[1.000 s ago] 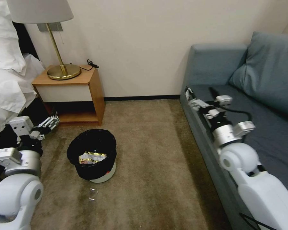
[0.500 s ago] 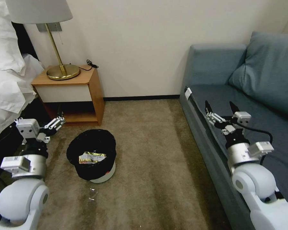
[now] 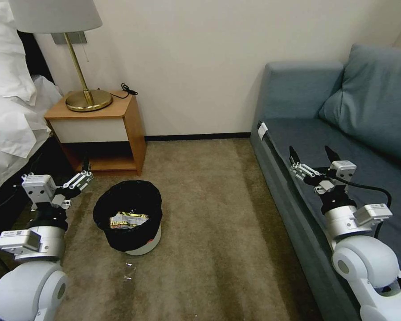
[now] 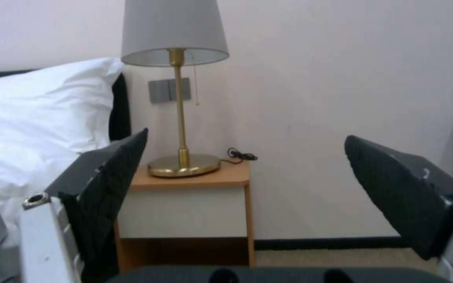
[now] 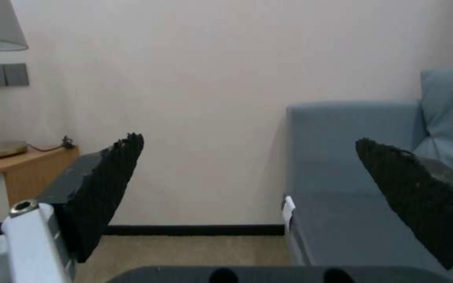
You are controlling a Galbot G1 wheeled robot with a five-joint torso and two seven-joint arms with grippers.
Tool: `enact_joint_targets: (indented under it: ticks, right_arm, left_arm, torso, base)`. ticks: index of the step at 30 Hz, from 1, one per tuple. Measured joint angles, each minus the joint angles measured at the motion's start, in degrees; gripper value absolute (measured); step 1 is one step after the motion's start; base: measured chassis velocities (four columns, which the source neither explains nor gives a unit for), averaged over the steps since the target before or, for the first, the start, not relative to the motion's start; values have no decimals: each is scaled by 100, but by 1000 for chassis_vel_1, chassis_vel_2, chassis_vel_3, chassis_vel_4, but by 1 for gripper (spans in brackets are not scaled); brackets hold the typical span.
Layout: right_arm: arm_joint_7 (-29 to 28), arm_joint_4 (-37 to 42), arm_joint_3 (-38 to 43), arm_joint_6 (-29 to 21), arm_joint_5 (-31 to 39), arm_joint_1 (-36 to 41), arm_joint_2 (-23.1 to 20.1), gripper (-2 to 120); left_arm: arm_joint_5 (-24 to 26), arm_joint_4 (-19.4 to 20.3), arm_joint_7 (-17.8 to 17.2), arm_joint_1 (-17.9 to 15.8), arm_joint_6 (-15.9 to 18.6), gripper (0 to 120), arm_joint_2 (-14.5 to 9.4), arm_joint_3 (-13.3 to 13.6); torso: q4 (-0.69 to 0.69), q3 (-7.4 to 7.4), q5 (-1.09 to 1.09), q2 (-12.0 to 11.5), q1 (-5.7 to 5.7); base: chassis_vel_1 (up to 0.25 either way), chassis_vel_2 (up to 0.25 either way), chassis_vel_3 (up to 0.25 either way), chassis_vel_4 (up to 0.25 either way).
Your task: Pick up the trash bin, then pick up the garbage on the floor and place it into the trash bin.
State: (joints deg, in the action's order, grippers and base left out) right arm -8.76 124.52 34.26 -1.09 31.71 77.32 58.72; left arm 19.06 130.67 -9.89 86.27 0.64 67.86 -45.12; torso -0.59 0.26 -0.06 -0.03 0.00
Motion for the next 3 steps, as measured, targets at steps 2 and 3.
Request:
enact_joint_targets:
  ticks: [2,3]
  right_arm:
    - [2,0,-2,0,1,-2,-1,100]
    - [2,0,-4,0,2,-3,-2,100]
  left_arm:
    - [2,0,-2,-1,2,100,0,0]
    - [3,0,-4,-2,4,100,-1,-1]
  torso:
    - [0,0,0,0,0]
    - [0,0,0,0,0]
  base:
    - [0,0,0,0]
    - [0,0,0,0]
